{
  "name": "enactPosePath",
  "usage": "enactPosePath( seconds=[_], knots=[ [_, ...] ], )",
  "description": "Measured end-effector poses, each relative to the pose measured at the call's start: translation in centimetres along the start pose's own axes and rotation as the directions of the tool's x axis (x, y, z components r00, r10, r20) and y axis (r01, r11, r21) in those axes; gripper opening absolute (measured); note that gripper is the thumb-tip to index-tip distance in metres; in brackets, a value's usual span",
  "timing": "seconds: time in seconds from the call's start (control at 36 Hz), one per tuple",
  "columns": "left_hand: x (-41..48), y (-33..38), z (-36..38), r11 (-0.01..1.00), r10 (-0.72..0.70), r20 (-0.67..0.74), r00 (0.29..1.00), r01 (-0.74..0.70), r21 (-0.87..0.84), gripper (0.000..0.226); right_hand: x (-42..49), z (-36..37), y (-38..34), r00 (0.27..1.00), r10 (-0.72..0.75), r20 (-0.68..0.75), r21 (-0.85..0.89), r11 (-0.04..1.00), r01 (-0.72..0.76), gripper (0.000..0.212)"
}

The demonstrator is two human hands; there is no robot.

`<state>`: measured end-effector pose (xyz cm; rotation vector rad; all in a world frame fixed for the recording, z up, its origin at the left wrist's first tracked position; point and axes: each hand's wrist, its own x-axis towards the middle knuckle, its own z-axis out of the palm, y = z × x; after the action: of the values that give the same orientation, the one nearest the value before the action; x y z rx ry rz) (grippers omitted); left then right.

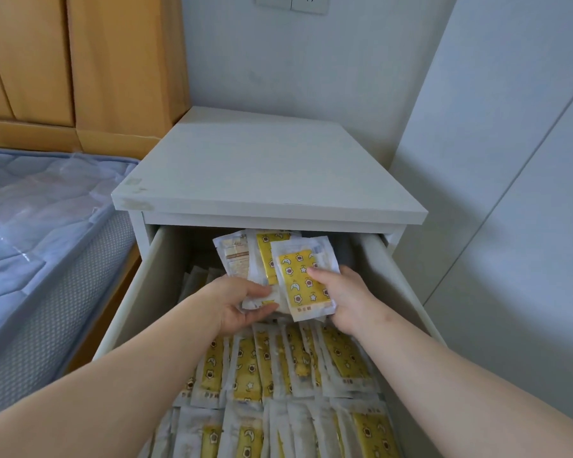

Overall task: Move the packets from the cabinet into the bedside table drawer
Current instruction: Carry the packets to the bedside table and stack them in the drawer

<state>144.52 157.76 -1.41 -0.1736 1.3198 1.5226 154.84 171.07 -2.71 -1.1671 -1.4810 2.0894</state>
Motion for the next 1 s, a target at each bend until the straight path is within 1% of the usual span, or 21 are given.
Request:
enactPosePath(
  seconds=[0.08, 0.17, 0.19, 0.25, 0.31, 0.36, 0.42, 0.5, 0.58, 0.67, 0.69, 0.78, 0.81, 0.83, 0.86, 0.92, 0.97, 1.0],
  knots=[
    [-0.4, 0.2, 0.4, 0.999, 0.036, -0.033, 0.999, -0.036, -0.002, 0.028, 0.5, 0.2, -0.6, 1.0, -0.013, -0.02, 0.022, 1.0, 0.013, 0.028],
    [-0.6, 0.6, 0.3, 0.996, 0.058, -0.096, 0.994, -0.065, -0.067, 0.026, 1.7, 0.3, -1.4, 0.992, -0.063, -0.106, 0.06, 0.996, 0.07, 0.048],
    [-0.5, 0.7, 0.1, 0.994, 0.062, -0.12, 0.991, -0.073, -0.087, 0.026, 2.1, 0.1, -1.7, 0.987, -0.075, -0.143, 0.071, 0.994, 0.086, 0.051],
    [-0.5, 0.9, -0.4, 0.991, 0.075, -0.168, 0.983, -0.093, -0.101, 0.026, 3.0, -0.3, -2.1, 0.972, -0.099, -0.213, 0.067, 0.991, 0.116, 0.045],
    [-0.3, 1.1, -1.0, 0.988, 0.091, -0.211, 0.973, -0.115, -0.101, 0.029, 3.9, -0.8, -2.0, 0.952, -0.138, -0.272, -0.014, 0.99, 0.14, 0.037],
    [-0.1, 1.4, -1.5, 0.986, 0.102, -0.237, 0.966, -0.131, -0.108, 0.025, 5.1, -1.3, -1.4, 0.926, -0.215, -0.311, -0.194, 0.968, 0.16, 0.036],
    [0.1, 1.6, -1.7, 0.985, 0.098, -0.243, 0.965, -0.129, -0.114, 0.022, 6.2, -1.6, -0.5, 0.908, -0.273, -0.317, -0.359, 0.921, 0.151, 0.036],
    [0.5, 1.7, -1.6, 0.985, 0.093, -0.239, 0.966, -0.125, -0.122, 0.024, 7.4, -1.7, 0.7, 0.909, -0.285, -0.304, -0.496, 0.862, 0.104, 0.034],
    [1.2, 1.9, -1.6, 0.989, 0.083, -0.234, 0.969, -0.109, -0.101, 0.027, 7.9, -1.9, 1.5, 0.926, -0.265, -0.268, -0.588, 0.807, 0.06, 0.043],
    [1.7, 2.0, -1.7, 0.99, 0.083, -0.25, 0.965, -0.108, -0.086, 0.035, 7.7, -1.8, 1.9, 0.933, -0.291, -0.209, -0.71, 0.702, 0.06, 0.051],
    [1.9, 2.0, -1.7, 0.991, 0.084, -0.253, 0.964, -0.107, -0.082, 0.036, 7.6, -1.7, 2.0, 0.932, -0.315, -0.181, -0.76, 0.646, 0.071, 0.053],
    [2.3, 2.0, -1.7, 0.992, 0.083, -0.25, 0.965, -0.103, -0.07, 0.04, 7.5, -1.4, 2.5, 0.924, -0.375, -0.078, -0.907, 0.412, 0.091, 0.054],
    [2.3, 2.0, -1.8, 0.993, 0.079, -0.249, 0.965, -0.099, -0.066, 0.041, 7.5, -1.4, 2.6, 0.928, -0.368, -0.059, -0.933, 0.351, 0.08, 0.052],
    [2.3, 1.9, -1.9, 0.993, 0.074, -0.25, 0.965, -0.094, -0.065, 0.04, 7.5, -1.3, 2.7, 0.939, -0.34, -0.048, -0.945, 0.319, 0.068, 0.051],
    [2.3, 1.9, -2.0, 0.994, 0.072, -0.251, 0.965, -0.091, -0.063, 0.04, 7.5, -1.2, 2.9, 0.956, -0.29, -0.043, -0.942, 0.33, 0.057, 0.053],
    [2.3, 1.9, -2.0, 0.994, 0.072, -0.252, 0.965, -0.089, -0.056, 0.039, 7.6, -1.1, 3.1, 0.982, -0.185, -0.036, -0.9, 0.433, 0.049, 0.068],
    [2.2, 1.9, -2.0, 0.995, 0.069, -0.242, 0.968, -0.083, -0.048, 0.032, 7.6, -0.8, 3.4, 0.988, -0.154, -0.011, -0.871, 0.487, 0.066, 0.08],
    [2.2, 1.9, -2.0, 0.996, 0.066, -0.24, 0.969, -0.079, -0.043, 0.028, 7.7, -0.9, 3.5, 0.987, -0.162, -0.004, -0.861, 0.503, 0.079, 0.083]
  ],
)
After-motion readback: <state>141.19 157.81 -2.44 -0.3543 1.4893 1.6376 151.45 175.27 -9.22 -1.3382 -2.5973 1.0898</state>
